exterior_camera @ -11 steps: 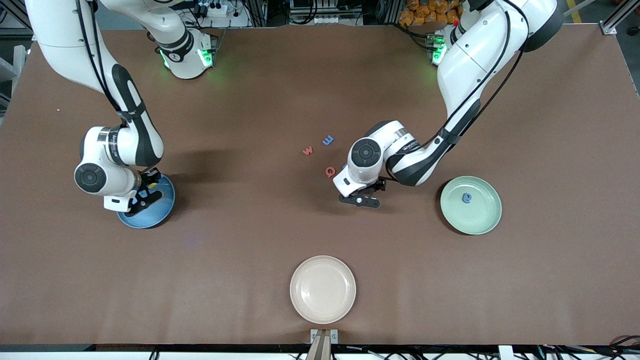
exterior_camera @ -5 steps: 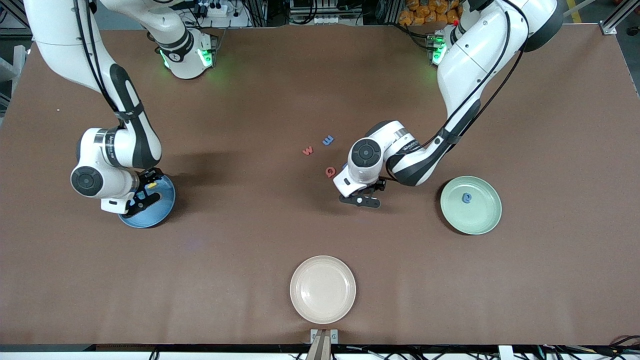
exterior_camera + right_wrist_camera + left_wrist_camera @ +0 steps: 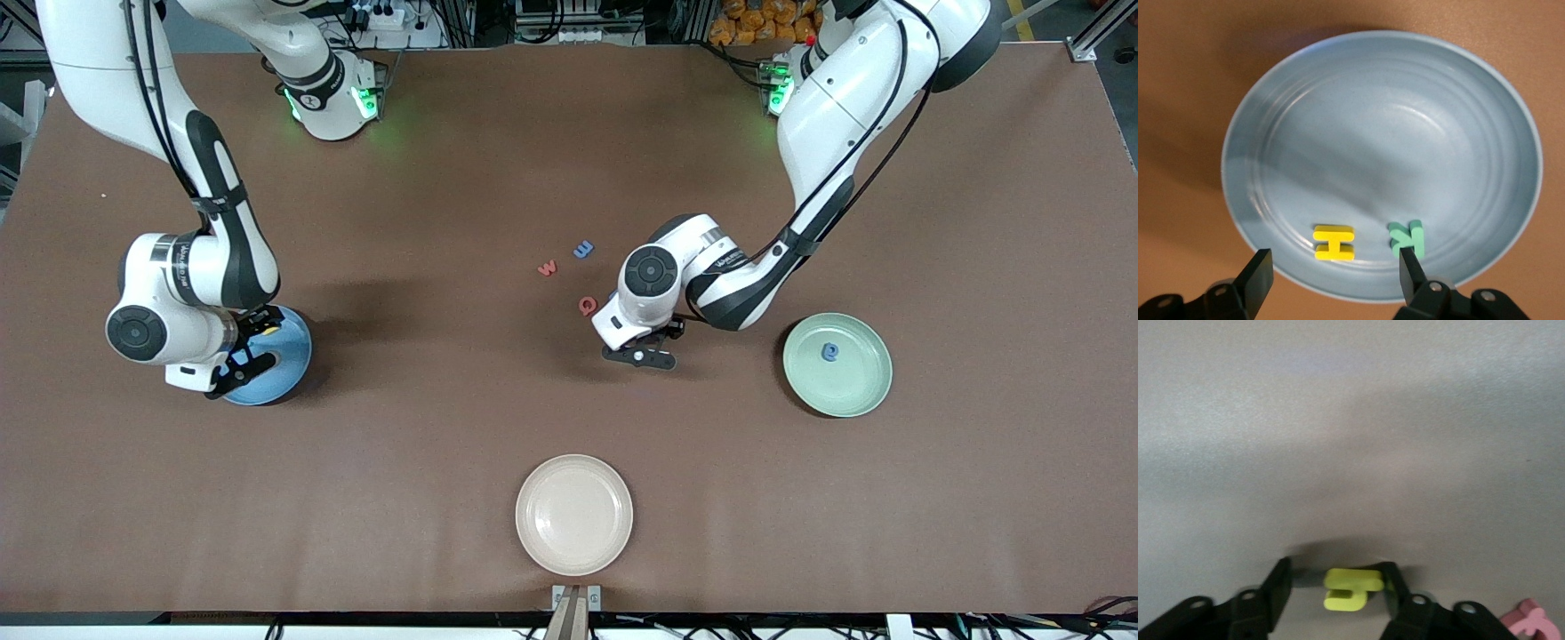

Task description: Sort uppercase to blue plate, lowercase to green plate

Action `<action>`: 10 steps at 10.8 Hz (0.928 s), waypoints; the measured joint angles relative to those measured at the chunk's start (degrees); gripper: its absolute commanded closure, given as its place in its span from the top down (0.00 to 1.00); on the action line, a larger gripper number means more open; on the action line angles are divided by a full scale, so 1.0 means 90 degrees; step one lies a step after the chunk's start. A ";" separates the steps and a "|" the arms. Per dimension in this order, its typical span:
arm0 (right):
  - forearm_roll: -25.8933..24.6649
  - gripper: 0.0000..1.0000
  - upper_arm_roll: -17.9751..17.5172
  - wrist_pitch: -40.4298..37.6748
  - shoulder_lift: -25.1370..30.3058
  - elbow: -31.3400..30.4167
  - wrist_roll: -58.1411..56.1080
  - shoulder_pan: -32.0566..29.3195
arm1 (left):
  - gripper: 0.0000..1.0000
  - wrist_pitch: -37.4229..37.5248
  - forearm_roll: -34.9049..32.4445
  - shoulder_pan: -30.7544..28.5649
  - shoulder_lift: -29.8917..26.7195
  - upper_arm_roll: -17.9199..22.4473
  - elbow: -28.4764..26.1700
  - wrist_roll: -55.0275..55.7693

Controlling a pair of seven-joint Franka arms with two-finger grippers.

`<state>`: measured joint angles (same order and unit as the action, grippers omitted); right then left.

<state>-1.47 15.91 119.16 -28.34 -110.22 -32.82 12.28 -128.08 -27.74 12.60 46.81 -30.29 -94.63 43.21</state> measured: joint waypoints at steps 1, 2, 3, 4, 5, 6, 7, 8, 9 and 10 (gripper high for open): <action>0.0001 0.85 -0.0016 -0.0241 0.0002 0.0164 0.0060 0.0008 | 0.39 -0.0001 0.0000 0.0006 -0.0003 -0.0003 0.0002 0.0002; 0.0002 0.85 -0.0036 -0.0431 0.0006 0.0330 0.0087 0.0016 | 0.37 -0.0001 0.0000 0.0006 -0.0004 -0.0002 0.0005 0.0004; 0.0004 0.85 -0.0053 -0.0572 0.0014 0.0480 0.0097 0.0028 | 0.34 0.0002 0.0000 0.0005 -0.0020 0.0001 0.0007 0.0005; 0.0006 0.85 -0.0068 -0.0707 0.0021 0.0619 0.0151 0.0046 | 0.27 0.0019 0.0000 0.0002 -0.0028 -0.0004 0.0008 0.0005; 0.0007 0.85 -0.0103 -0.0877 0.0030 0.0754 0.0257 0.0063 | 0.16 0.0027 0.0000 0.0002 -0.0047 0.0012 0.0007 0.0006; 0.0007 0.85 -0.0183 -0.1118 0.0047 0.0911 0.0395 0.0078 | 0.03 0.0020 0.0000 -0.0003 -0.0041 0.0013 0.0008 0.0006; 0.0007 0.85 -0.0262 -0.1361 0.0074 0.1064 0.0539 0.0099 | 0.00 0.0020 0.0000 -0.0005 -0.0041 0.0013 0.0009 0.0006; 0.0007 0.85 -0.0335 -0.1573 0.0111 0.1217 0.0676 0.0122 | 0.00 0.0018 0.0000 -0.0021 -0.0041 0.0016 0.0015 0.0006; 0.0008 0.85 -0.0406 -0.1727 0.0140 0.1349 0.0796 0.0140 | 0.00 0.0013 0.0000 -0.0058 -0.0040 0.0027 0.0028 0.0006; 0.0008 0.85 -0.0489 -0.1850 0.0164 0.1460 0.0943 0.0147 | 0.00 0.0003 0.0000 -0.0110 -0.0041 0.0050 0.0048 0.0006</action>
<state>-1.39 11.50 102.52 -26.86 -97.08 -24.33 13.60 -128.05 -27.74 11.61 46.44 -29.84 -94.20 43.26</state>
